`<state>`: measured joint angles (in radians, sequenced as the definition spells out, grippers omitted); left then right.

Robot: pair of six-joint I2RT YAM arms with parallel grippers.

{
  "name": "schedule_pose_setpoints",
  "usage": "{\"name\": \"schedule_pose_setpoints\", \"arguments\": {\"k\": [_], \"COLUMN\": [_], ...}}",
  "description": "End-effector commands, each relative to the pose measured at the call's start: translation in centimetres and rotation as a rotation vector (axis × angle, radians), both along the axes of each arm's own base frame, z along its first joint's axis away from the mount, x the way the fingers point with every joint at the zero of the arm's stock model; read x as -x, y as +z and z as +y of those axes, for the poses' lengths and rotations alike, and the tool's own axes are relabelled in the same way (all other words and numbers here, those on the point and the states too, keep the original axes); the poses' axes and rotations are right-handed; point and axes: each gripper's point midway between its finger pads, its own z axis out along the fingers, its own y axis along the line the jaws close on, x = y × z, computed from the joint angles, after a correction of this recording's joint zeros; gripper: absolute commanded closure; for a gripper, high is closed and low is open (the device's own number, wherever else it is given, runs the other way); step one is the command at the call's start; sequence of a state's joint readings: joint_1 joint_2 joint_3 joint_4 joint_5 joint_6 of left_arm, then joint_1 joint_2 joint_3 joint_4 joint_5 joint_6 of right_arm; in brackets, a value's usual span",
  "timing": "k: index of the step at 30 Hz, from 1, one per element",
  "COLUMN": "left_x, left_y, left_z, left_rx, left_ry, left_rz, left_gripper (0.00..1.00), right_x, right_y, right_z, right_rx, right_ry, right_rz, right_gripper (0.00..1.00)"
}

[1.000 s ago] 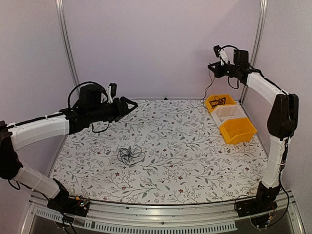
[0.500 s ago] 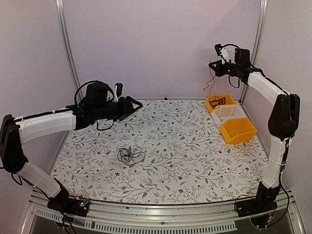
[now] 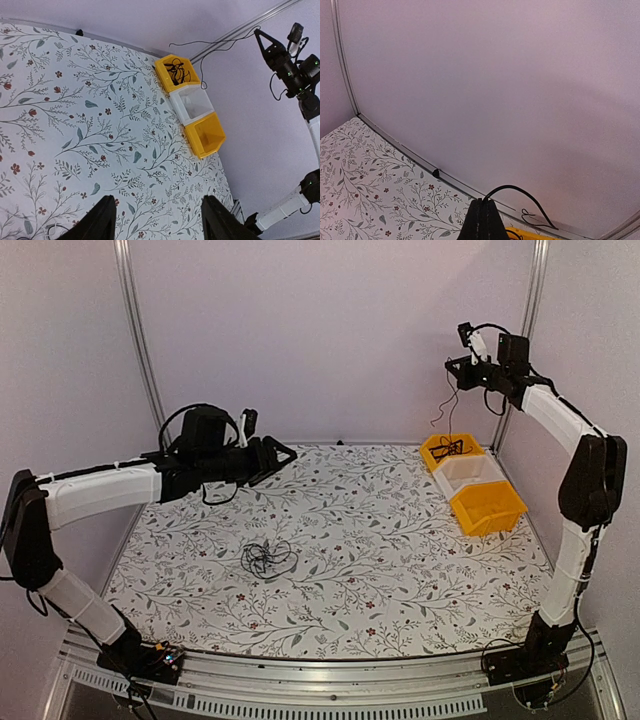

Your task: Untangle the cables

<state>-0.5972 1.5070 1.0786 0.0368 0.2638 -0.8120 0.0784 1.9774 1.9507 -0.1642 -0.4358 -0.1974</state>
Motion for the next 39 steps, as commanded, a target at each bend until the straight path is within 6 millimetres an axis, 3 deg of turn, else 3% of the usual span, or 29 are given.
{"name": "schedule_pose_setpoints", "arguments": {"k": [1, 11, 28, 35, 37, 39], "left_x": [-0.4, -0.5, -0.9, -1.2, -1.2, -1.2], "left_y": [0.3, -0.2, -1.5, -1.7, -1.8, -1.8], "left_z": [-0.4, -0.9, -1.5, -1.7, -1.6, -1.6], "left_rx": [0.004, 0.007, -0.006, -0.016, -0.019, -0.022], "left_ry": [-0.02, -0.039, -0.058, -0.058, -0.055, -0.053], "left_rz": [-0.007, 0.007, 0.034, 0.043, 0.048, 0.05], "left_gripper": [0.39, 0.39, 0.4, 0.4, 0.4, 0.4], "right_x": [1.8, 2.4, 3.5, 1.4, 0.4, -0.7], "right_y": [3.8, 4.6, 1.2, -0.1, -0.2, -0.7], "right_z": [-0.9, -3.3, -4.2, -4.8, -6.6, -7.0], "right_rx": [0.0, 0.004, -0.007, -0.022, -0.036, -0.051], "right_ry": [-0.017, -0.066, -0.093, -0.117, -0.149, -0.159], "right_rz": [-0.074, -0.076, 0.019, 0.039, 0.041, 0.048], "right_gripper": [1.0, 1.0, 1.0, 1.0, 1.0, 1.0]}}
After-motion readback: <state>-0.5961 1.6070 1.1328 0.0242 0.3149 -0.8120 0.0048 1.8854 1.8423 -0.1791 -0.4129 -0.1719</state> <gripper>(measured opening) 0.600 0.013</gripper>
